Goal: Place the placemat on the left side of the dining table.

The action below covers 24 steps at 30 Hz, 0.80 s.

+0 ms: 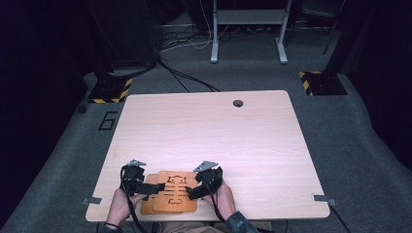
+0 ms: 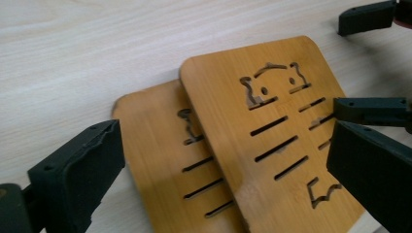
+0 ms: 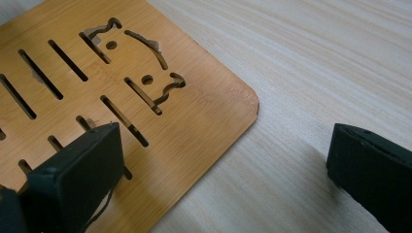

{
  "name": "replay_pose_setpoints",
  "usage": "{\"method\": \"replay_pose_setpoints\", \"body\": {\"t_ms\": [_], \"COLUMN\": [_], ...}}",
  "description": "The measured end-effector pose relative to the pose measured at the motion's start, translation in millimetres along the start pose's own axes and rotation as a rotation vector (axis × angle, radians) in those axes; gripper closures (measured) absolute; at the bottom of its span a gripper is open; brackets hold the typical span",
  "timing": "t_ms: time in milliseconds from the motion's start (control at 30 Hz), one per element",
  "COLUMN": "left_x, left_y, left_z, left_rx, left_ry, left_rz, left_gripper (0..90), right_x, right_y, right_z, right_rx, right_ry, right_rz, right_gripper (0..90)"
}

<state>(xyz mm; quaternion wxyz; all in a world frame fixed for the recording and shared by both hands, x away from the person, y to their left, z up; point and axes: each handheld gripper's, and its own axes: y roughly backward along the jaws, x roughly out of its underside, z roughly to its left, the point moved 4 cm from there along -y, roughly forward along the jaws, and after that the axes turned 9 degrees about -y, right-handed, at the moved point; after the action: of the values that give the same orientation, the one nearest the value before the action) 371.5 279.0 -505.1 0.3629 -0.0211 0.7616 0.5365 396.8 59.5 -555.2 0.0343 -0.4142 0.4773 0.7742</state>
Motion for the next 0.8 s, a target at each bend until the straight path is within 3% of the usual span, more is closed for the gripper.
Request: {"method": "replay_pose_setpoints", "body": {"t_ms": [233,333,467,733,800], "left_x": [-2.4,-3.1,-2.5,-0.3,-0.2], "left_y": [-7.8,-10.3,-14.1,-23.3,-26.5], "left_z": [-12.4,-15.9,-15.4,-19.1,-18.7], "left_rx": [0.011,0.039,0.034,0.085,0.079], "left_ry": [-0.025,-0.018,-0.022,-0.012,-0.012], "left_rz": [0.029,0.029,0.049,0.075,0.085], "left_gripper": [0.1,0.1,0.4,0.4,0.4], "right_x": [0.1,0.1,0.2,0.5,0.5], "right_y": [-0.1,-0.1,-0.1,0.1,0.1], "right_z": [0.0,0.0,0.0,0.2,0.2], "right_rx": [-0.001,-0.001,-0.001,0.002,0.001], "right_ry": [0.000,-0.001,-0.001,-0.010,-0.010], "right_rz": [-0.003,-0.003,-0.003,-0.003,-0.004], "right_gripper": [0.0,0.0,0.0,0.0,0.0]}}
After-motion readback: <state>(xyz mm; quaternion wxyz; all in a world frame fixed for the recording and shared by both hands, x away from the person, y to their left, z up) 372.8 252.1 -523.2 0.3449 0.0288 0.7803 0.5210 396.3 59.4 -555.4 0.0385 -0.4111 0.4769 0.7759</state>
